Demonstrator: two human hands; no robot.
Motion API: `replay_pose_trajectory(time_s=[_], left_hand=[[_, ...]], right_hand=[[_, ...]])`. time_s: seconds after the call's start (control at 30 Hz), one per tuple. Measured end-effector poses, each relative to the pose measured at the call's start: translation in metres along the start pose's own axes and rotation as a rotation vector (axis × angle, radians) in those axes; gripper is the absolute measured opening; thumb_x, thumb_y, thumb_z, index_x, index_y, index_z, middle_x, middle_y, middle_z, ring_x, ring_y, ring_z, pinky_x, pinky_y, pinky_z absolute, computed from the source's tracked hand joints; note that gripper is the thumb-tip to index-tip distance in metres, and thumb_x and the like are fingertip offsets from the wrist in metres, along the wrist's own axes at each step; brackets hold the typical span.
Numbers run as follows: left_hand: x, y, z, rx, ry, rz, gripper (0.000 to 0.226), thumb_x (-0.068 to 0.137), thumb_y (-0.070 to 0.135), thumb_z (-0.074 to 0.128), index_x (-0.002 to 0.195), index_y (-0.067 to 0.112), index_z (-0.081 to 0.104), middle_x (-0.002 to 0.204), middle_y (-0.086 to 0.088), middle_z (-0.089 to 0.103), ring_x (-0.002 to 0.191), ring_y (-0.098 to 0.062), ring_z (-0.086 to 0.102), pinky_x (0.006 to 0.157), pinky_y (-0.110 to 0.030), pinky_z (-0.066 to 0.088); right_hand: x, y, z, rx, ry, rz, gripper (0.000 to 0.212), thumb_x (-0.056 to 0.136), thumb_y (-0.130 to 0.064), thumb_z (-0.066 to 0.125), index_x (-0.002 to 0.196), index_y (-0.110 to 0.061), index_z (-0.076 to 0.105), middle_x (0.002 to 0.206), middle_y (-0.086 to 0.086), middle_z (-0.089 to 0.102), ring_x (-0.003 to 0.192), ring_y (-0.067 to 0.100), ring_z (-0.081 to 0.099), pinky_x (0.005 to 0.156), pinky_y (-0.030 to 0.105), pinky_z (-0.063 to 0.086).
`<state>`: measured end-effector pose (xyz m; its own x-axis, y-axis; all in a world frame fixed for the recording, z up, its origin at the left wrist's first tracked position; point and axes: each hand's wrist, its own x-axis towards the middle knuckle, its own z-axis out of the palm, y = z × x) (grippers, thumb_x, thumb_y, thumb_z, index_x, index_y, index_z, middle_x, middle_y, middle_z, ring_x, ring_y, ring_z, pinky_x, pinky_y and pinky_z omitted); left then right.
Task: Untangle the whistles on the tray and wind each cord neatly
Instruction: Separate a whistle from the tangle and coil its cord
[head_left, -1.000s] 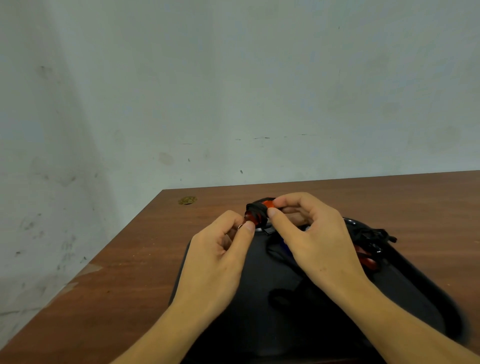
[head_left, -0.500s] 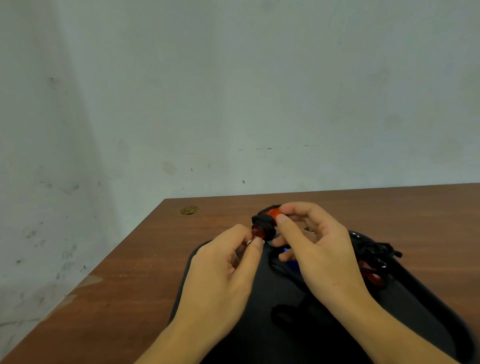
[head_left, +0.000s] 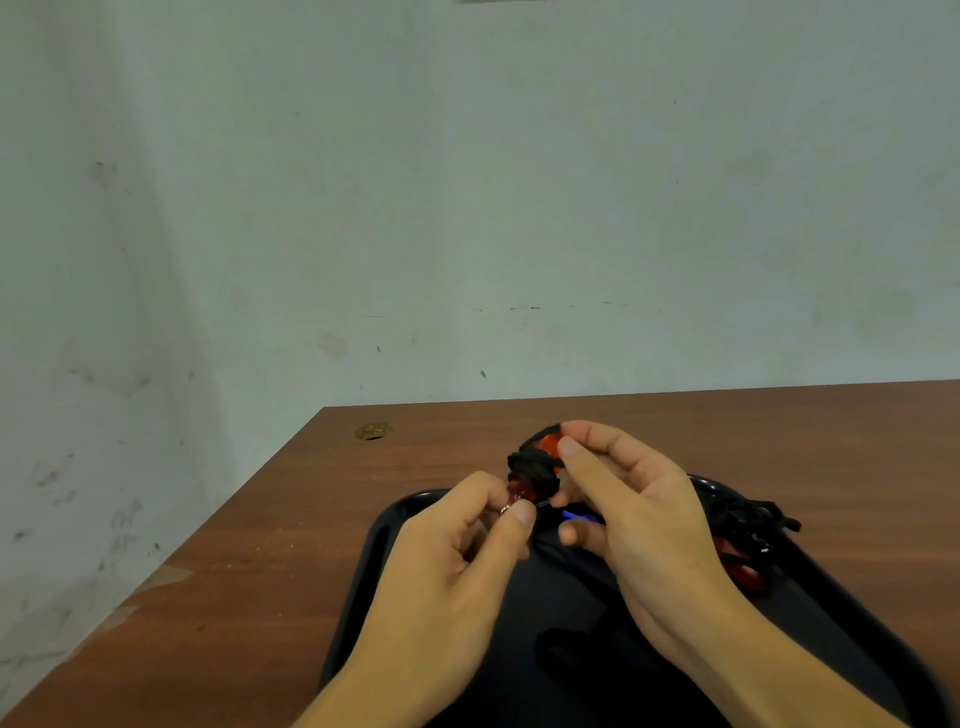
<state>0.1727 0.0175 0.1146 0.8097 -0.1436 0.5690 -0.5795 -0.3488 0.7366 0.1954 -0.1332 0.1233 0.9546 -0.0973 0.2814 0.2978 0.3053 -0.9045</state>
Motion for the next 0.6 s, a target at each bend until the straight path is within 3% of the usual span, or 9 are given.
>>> replay_pose_trajectory(time_s=[0.23, 0.4, 0.6], left_hand=[[0.0011, 0.001, -0.0002, 0.025, -0.035, -0.076, 0.021, 0.09, 0.042, 0.053, 0.081, 0.023, 0.054, 0.073, -0.017, 0.061, 0.058, -0.029, 0.051, 0.058, -0.046, 0.043], [0.0005, -0.003, -0.0012, 0.117, -0.041, -0.041, 0.027, 0.087, 0.052, 0.051, 0.078, 0.027, 0.048, 0.06, 0.002, 0.051, 0.051, -0.007, 0.042, 0.052, -0.026, 0.035], [-0.0006, -0.0081, -0.0037, 0.264, -0.033, 0.007, 0.041, 0.086, 0.067, 0.037, 0.076, 0.028, 0.046, 0.08, 0.007, 0.055, 0.062, -0.013, 0.049, 0.057, -0.029, 0.04]], right_hand=[[-0.002, 0.0, 0.0027, -0.044, 0.008, -0.015, 0.012, 0.091, -0.01, 0.066, 0.1, -0.015, 0.071, 0.074, 0.001, 0.071, 0.059, 0.01, 0.061, 0.045, 0.024, 0.05], [-0.0049, 0.0011, 0.0033, -0.153, -0.023, -0.093, 0.012, 0.091, -0.01, 0.066, 0.097, -0.018, 0.073, 0.076, 0.001, 0.071, 0.059, 0.009, 0.061, 0.047, 0.025, 0.051], [-0.0043, 0.0019, 0.0037, -0.153, -0.029, -0.092, 0.015, 0.091, -0.01, 0.066, 0.093, -0.023, 0.075, 0.065, -0.003, 0.067, 0.056, 0.01, 0.058, 0.047, 0.026, 0.05]])
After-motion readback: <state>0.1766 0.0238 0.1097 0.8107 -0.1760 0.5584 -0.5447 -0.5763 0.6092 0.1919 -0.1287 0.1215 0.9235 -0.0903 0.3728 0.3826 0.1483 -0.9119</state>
